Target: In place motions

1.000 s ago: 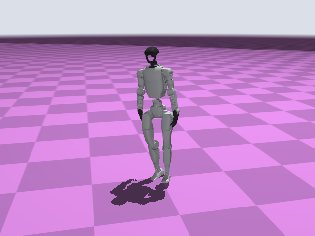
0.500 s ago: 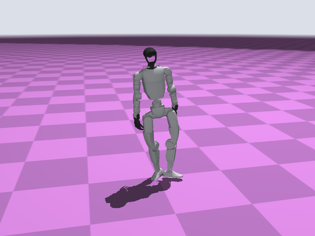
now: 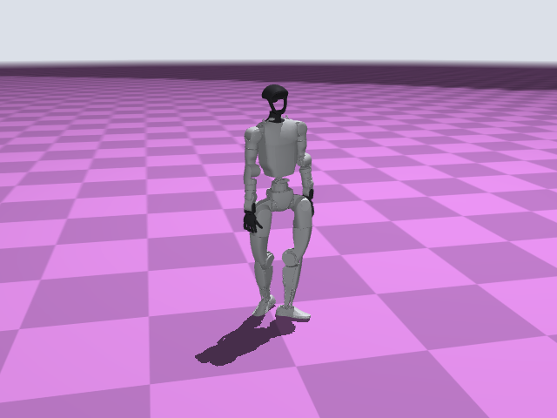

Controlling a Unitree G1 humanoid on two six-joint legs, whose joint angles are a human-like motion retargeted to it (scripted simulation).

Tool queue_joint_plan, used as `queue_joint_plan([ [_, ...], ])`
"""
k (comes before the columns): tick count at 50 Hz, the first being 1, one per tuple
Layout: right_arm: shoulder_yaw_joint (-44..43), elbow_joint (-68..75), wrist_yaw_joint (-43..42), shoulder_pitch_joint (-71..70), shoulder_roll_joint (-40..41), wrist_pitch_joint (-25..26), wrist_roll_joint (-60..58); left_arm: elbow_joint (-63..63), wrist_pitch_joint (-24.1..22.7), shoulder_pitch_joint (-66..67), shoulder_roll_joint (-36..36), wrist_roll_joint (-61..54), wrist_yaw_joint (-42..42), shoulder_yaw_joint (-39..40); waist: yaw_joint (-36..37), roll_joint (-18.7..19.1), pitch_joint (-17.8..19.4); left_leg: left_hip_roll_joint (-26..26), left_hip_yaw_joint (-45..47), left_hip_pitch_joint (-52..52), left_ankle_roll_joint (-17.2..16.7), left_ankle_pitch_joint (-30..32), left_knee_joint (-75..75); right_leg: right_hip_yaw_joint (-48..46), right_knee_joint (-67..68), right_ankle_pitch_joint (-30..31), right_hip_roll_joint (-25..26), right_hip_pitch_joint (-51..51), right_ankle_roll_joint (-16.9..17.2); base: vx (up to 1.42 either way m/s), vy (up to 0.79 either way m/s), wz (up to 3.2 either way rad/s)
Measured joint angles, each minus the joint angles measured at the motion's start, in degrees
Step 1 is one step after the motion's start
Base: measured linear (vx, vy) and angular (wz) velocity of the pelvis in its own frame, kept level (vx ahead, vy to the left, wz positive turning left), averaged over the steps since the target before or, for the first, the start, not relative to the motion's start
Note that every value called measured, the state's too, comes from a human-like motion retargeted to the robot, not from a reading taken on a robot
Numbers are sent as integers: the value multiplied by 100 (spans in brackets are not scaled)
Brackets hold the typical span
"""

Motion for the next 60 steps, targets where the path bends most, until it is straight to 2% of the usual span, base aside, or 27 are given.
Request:
queue_joint_plan([
  [2, -48, -13, -79, 54, -19, -18, 69, -20, -4, -97, 8, 1, -29, -78, 3, 48, -5, -4, -97, 16, 30, -54, -13, -39, 179, 138, -52, 50, -33, 27, 11, 76],
  [5, -131, -40, -233, 124, -35, -18, 125, 12, 6, -245, 6, 8, -74, -158, -57, 233, -6, 131, -245, 67, 54, -96, -37, 86, 629, 386, -100, 49, -384, 24, 8, 91],
  [7, -143, -43, -406, 138, -34, -13, 168, 78, 12, -337, 5, -9, -78, -167, -208, 378, 21, 255, -363, 111, 65, -90, -51, 504, 1096, 376, -142, -83, -666, 31, 7, 115],
  [8, -135, -33, -493, 135, -26, -25, 205, 120, 13, -375, 13, -22, -80, -169, -309, 425, 41, 284, -450, 126, 84, -83, -62, 895, 1362, 311, -165, -225, -679, 23, 0, 130],
  [12, -117, -9, -639, 78, 65, -25, 376, 314, 70, -495, 88, -40, -96, -187, -804, 510, 208, 300, -1134, 137, 215, -15, -95, 3178, 2389, -146, 135, -1169, -200, 18, -6, 146],
  [15, -61, -62, -585, 10, 140, -51, 453, 413, 121, -547, 166, -11, -85, -158, -958, 487, 319, 300, -1419, 101, 284, 28, -96, 4197, 2485, -335, 545, -1551, -110, 7, -14, 92],
  [20, 103, -159, -547, -35, 200, -84, 344, 476, 170, -538, 268, 123, -108, -130, -1228, 350, 403, 133, -1956, 65, 364, 93, -140, 4726, 1865, -627, 742, -1840, -114, 7, -14, 92],
  [23, 141, -110, -526, -21, 183, -67, 223, 546, 181, -483, 250, 135, -85, -144, -1300, 177, 399, -127, -2256, 127, 426, 84, -142, 5208, 1066, -717, 767, -1848, 59, 12, -10, 98],
  [25, 153, -73, -517, 15, 175, -60, 176, 591, 192, -441, 231, 119, -88, -183, -1359, 28, 435, -353, -2482, 223, 484, 51, -105, 5578, 461, -300, 775, -1773, -26, 13, -7, 95],
  [28, 183, 94, -457, 30, 209, -56, 136, 709, 217, -420, 269, 169, -138, -242, -1096, -113, 382, -479, -2519, 334, 499, 1, -62, 5060, 254, -399, 645, -1487, -177, 17, -4, 32],
  [30, 115, 215, -392, 63, 220, -19, 83, 806, 206, -393, 211, 144, -24, -403, -963, -120, 296, -510, -2692, 361, 512, -15, -10, 5019, 83, -345, 572, -1295, -35, 17, -4, 57],
  [33, 35, 276, -367, 75, 227, 24, -23, 849, 86, -303, 103, -113, 234, -645, -626, -139, 168, -524, -2718, 411, 516, -63, 5, 4907, -163, -252, 557, -1116, -41, 12, -4, 16],
  [39, 228, 191, -304, -113, 253, 45, -39, 654, 3, -153, -40, 58, 8, -464, -744, -45, -85, -503, -2889, 351, 498, -93, -43, 4876, -343, -252, 637, -1051, -84, 1, -2, 15],
  [46, 244, -174, -109, -222, 334, -59, 124, 608, 41, -276, -58, 79, 11, -655, -649, -62, 48, -495, -3104, 407, 504, -118, 1, 4687, -323, -267, 623, -923, -162, -4, -6, 22],
  [52, 395, -167, -77, -210, 354, -90, -33, 558, 29, -265, -53, 171, 10, -622, -602, -35, -72, -461, -3146, 353, 497, -143, -23, 4652, -332, -259, 641, -957, -203, 0, 0, 0],
  [60, 435, 131, -83, -124, 330, -44, -140, 611, 54, -295, -11, 169, 8, -617, -639, -41, -47, -451, -3237, 365, 506, -151, -42, 4534, -342, -236, 644, -897, -266, 0, -2, 8],
])
